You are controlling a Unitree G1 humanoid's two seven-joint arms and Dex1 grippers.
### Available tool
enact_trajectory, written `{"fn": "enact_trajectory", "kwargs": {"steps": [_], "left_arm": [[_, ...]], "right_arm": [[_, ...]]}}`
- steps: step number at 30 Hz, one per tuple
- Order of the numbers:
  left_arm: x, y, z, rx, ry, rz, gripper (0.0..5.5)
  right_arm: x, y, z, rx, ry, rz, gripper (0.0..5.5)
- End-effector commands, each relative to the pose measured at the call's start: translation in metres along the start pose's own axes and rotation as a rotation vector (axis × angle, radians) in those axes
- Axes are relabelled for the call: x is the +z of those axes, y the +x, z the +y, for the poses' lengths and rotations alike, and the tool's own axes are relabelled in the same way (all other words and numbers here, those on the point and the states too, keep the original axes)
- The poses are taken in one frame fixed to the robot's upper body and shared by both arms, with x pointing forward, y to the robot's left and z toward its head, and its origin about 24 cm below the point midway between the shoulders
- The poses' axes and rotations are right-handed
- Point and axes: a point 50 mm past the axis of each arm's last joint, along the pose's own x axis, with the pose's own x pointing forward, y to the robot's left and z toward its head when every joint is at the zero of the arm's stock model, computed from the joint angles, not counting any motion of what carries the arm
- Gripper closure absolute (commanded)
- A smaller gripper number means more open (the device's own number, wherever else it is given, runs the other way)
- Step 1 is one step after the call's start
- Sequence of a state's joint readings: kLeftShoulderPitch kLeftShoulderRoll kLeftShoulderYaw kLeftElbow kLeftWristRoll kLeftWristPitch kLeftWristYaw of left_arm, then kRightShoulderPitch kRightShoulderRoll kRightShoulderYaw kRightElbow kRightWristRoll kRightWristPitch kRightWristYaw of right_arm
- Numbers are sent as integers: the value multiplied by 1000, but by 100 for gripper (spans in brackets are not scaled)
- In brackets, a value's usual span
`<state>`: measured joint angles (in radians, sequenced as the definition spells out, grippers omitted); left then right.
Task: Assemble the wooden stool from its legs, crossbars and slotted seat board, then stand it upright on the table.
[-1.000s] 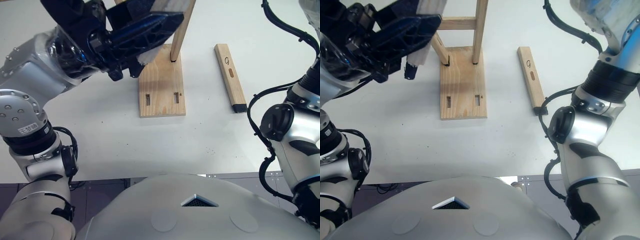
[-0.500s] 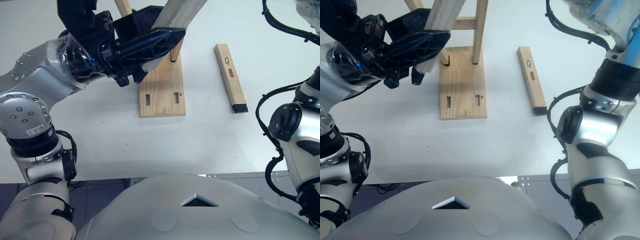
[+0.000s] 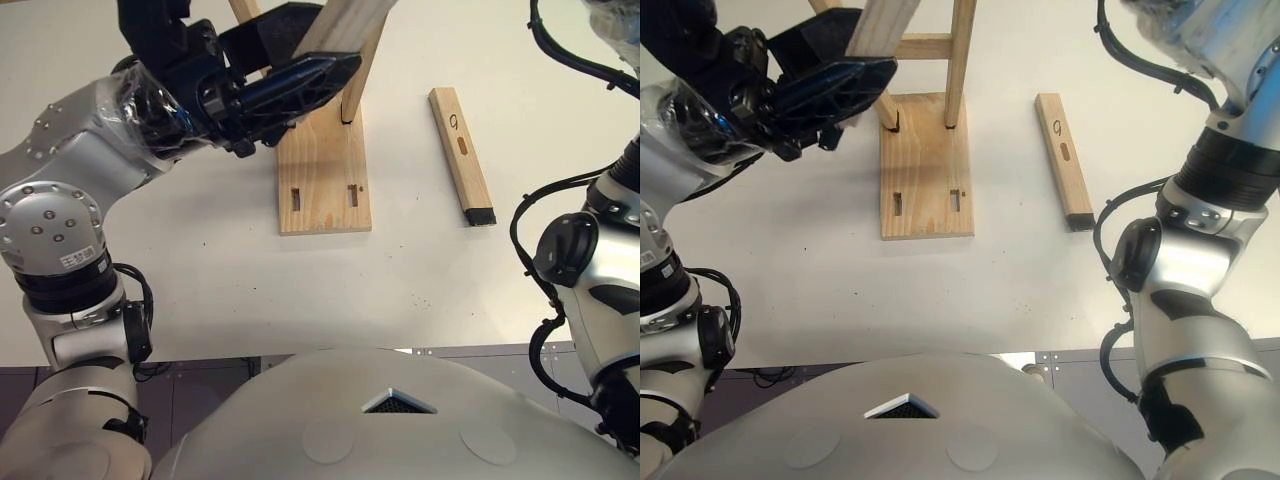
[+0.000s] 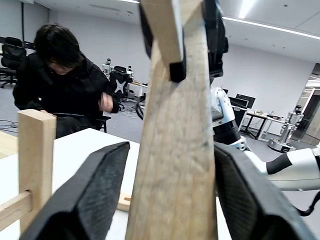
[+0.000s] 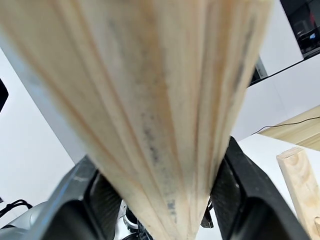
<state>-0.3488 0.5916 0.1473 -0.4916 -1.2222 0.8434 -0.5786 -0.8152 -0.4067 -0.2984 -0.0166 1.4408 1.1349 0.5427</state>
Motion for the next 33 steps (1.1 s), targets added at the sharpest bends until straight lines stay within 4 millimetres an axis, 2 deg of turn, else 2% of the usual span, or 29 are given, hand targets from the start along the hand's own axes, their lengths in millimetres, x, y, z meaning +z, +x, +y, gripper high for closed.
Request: {"fn": "enact_trajectory", "kwargs": {"steps": [1, 8, 14, 16, 18, 23, 28, 33], "left_arm": [[-1, -15, 5, 79, -2, 21, 204], [24, -50, 18, 214, 29, -40, 201], [17, -58, 32, 288, 1, -23, 201], [9, -59, 35, 304, -11, 24, 201], [-8, -60, 44, 355, -24, 118, 201], [-64, -58, 44, 351, -8, 416, 201], [-76, -54, 43, 317, -6, 457, 201], [-84, -49, 42, 288, -18, 472, 279]], "right_arm": [[3, -11, -3, -57, -41, -29, 336], [-14, -31, -14, -158, -105, 40, 337], [-44, -46, -34, -250, -139, 110, 337], [-57, -51, -40, -272, -153, 151, 337], [-66, -56, -44, -296, -167, 176, 338], [-79, -65, -47, -302, -192, 261, 338], [-80, -72, -49, -312, -211, 303, 338], [-88, -75, -52, -318, -221, 351, 338]]}}
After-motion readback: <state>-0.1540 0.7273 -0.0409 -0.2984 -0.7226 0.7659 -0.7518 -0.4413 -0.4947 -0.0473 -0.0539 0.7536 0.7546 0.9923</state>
